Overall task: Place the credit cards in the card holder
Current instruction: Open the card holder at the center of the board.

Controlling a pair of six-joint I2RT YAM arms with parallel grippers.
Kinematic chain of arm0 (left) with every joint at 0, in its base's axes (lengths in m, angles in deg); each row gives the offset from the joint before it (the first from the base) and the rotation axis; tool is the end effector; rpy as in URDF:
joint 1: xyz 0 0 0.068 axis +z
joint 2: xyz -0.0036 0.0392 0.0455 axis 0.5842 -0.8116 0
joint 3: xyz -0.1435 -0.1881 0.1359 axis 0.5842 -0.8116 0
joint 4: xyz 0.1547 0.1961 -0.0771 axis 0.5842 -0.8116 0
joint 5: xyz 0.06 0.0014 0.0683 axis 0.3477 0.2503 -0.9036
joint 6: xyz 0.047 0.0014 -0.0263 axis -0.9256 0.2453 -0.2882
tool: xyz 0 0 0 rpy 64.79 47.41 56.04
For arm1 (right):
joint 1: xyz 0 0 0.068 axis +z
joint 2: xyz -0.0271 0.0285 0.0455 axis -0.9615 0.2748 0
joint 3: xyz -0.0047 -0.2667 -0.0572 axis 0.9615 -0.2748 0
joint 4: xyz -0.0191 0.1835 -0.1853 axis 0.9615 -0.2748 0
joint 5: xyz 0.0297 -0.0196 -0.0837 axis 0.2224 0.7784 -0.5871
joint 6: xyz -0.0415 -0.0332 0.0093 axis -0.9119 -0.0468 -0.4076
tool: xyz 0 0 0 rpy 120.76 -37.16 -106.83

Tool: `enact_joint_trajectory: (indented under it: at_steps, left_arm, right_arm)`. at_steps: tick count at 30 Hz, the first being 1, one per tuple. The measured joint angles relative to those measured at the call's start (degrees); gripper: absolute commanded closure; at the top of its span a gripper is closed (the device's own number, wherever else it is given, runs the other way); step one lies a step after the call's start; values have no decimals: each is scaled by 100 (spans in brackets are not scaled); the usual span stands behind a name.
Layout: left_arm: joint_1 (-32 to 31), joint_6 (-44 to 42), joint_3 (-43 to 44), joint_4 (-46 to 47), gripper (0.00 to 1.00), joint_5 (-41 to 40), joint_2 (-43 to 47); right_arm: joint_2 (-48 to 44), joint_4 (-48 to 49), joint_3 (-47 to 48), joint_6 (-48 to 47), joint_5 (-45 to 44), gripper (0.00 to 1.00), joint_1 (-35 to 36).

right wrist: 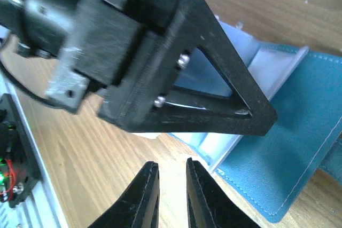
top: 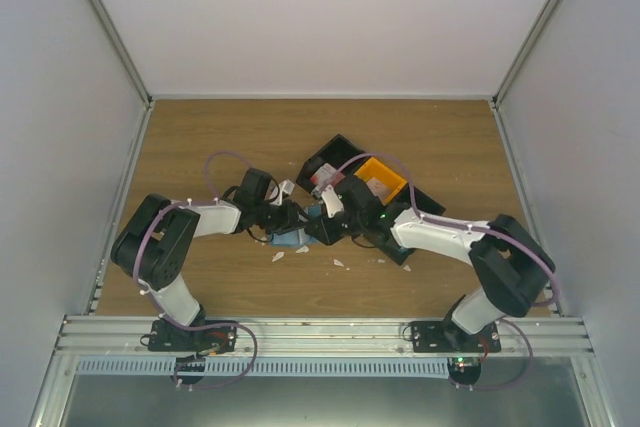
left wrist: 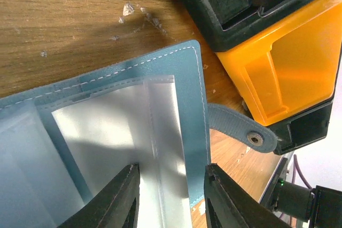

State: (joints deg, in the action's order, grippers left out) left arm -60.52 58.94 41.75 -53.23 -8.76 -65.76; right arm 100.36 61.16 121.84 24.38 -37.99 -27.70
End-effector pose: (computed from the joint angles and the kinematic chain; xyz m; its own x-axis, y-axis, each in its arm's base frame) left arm 0.2646 -0.1468 0.1276 -0.9813 -0.0805 -0.1750 0.0859 0.6305 -0.7715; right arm 0.2079 0.2371 0.1941 -0.7996 -0.2532 -0.5445 -0.5669 0.6172 0.5456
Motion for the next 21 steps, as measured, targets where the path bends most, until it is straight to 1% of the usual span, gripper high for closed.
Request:
enact_joint_trajectory:
  at_steps: [5,12,17,21]
  left_arm:
    - [0,4,2,0,65,-7,-11]
    - [0,-2,2,-7,64,-26,-11]
    - [0,-63,2,-149,61,-210,136]
    - [0,-229,2,-492,60,-544,584]
  right_arm:
    - [492,122,2,22,66,88,4]
    - [975,450,11,157,11,90,9]
    - [1200,579,11,420,-299,84,9]
    - [1255,597,11,621,-597,77,11]
